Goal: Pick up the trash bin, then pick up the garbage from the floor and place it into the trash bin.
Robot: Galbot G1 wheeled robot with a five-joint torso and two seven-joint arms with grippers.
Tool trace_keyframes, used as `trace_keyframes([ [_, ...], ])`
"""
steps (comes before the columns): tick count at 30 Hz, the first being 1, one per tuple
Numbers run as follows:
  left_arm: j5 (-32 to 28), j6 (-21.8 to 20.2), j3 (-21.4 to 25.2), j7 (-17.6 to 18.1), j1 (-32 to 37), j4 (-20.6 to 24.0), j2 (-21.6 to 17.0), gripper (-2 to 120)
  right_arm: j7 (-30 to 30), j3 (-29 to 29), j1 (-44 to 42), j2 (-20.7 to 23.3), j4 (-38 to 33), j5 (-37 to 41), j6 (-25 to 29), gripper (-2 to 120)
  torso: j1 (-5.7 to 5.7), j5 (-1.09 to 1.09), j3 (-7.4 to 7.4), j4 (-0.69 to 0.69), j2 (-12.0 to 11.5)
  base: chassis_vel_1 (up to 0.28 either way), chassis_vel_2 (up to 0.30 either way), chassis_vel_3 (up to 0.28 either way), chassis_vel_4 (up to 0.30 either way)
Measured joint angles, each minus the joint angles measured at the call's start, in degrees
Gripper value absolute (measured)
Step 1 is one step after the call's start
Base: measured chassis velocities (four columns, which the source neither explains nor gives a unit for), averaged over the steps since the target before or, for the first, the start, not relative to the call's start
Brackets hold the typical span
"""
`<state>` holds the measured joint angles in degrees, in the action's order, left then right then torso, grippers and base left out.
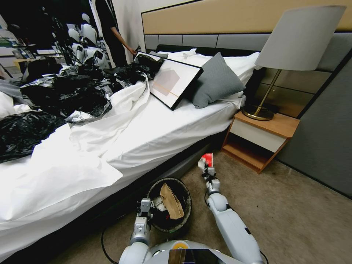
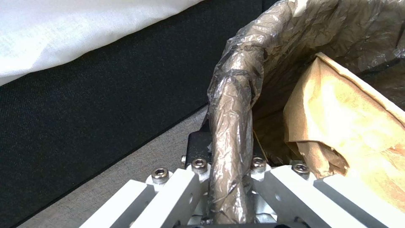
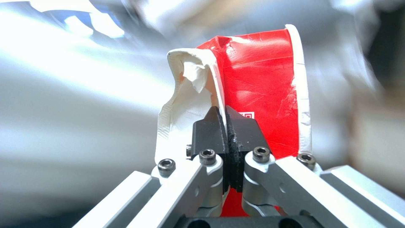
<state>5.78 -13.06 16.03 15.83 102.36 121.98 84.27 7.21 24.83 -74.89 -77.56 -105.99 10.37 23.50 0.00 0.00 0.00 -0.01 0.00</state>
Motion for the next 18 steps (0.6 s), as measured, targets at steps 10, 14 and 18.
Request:
trace_keyframes([
  [10, -1.0, -0.2, 0.1, -0.1, -0.3, 0.2, -0.4, 1, 6.9, -6.5, -11.7, 4.4, -15.9, 3.1, 1.2, 0, 0.00, -0.01, 0.00, 0.01, 0.0, 0.000, 0.000, 0.000, 0.000],
  [14, -1.0, -0.2, 0.0, -0.1, -0.4, 0.1, -0.4, 1, 7.9, -10.2, -14.6, 5.5, -15.1, -0.2, 2.5, 0, 0.00, 0.00, 0.00, 0.01, 0.0, 0.000, 0.000, 0.000, 0.000],
  [18, -1.1, -0.2, 0.0, -0.1, -0.4, 0.2, -0.4, 1, 8.3, -13.5, -16.6, 5.6, -11.9, -3.3, 4.4, 0, 0.00, 0.00, 0.00, 0.01, 0.0, 0.000, 0.000, 0.000, 0.000],
])
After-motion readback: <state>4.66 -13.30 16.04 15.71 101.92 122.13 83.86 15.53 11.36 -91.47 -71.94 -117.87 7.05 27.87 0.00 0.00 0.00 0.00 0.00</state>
